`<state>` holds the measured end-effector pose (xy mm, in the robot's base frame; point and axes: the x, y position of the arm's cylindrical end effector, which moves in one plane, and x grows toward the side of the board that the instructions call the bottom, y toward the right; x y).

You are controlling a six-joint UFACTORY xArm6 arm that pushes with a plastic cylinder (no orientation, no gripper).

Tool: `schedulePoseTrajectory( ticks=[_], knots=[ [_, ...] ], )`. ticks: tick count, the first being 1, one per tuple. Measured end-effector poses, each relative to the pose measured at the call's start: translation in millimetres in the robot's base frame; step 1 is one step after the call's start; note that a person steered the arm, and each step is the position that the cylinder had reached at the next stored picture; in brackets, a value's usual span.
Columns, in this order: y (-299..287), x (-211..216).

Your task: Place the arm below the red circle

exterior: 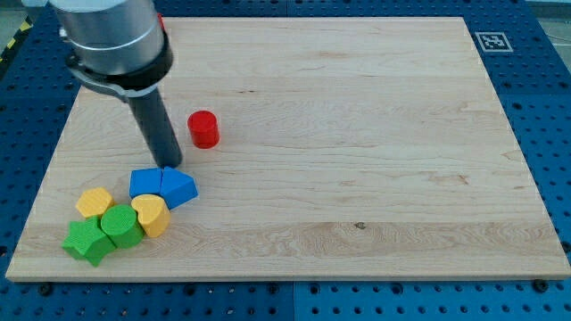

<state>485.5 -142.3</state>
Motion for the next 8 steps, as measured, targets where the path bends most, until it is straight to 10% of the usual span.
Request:
schedulePoseTrajectory(
  ticks=[8],
  knots=[
    [47,-2]
  ],
)
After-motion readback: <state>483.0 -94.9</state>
